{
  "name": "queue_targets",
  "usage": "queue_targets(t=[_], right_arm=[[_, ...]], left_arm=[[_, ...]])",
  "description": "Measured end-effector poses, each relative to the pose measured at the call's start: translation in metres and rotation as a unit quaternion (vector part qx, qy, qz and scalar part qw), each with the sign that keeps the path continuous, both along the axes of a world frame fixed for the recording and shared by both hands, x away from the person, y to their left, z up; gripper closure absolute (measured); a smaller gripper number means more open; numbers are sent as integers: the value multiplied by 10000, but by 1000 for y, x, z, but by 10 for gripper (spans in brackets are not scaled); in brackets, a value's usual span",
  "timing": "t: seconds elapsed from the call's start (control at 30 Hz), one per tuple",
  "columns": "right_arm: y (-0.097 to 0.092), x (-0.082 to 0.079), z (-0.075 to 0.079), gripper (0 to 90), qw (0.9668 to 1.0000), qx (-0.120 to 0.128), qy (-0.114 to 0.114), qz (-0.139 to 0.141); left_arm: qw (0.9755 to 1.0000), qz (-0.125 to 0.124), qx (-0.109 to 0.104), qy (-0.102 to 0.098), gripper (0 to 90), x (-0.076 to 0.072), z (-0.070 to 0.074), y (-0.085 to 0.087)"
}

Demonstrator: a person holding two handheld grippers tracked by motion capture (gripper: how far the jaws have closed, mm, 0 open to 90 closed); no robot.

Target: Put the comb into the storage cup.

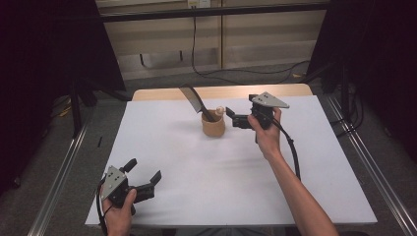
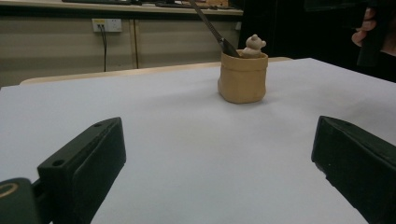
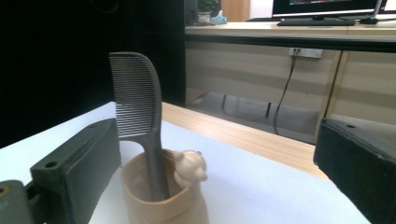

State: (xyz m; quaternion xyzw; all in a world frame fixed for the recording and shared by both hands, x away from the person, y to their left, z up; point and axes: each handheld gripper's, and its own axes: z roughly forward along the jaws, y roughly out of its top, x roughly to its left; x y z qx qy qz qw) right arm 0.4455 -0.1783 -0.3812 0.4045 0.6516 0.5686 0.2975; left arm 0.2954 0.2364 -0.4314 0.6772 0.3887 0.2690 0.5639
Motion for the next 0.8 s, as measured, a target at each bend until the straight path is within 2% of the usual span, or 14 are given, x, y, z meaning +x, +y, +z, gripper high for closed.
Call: queue_targets(t=[0.17,0.37,0.47,0.8], right_arm=[[-9,-5,0,0,9999,50,16,-139],[-16,-14,-1,0,9998,-2,57,-205],[-20,-17,-2,5,9997,-120,58,-227],[-37,-31,-1,0,9993,-114,61,-350]], left_arm=[[10000,-29,-19,-9,32,-1,1,0],[10000,-43,-39,-11,32,-2,0,0],[10000,-30,-29,-5,32,-2,0,0],[10000,-19,-8,-4,32,-3,0,0]])
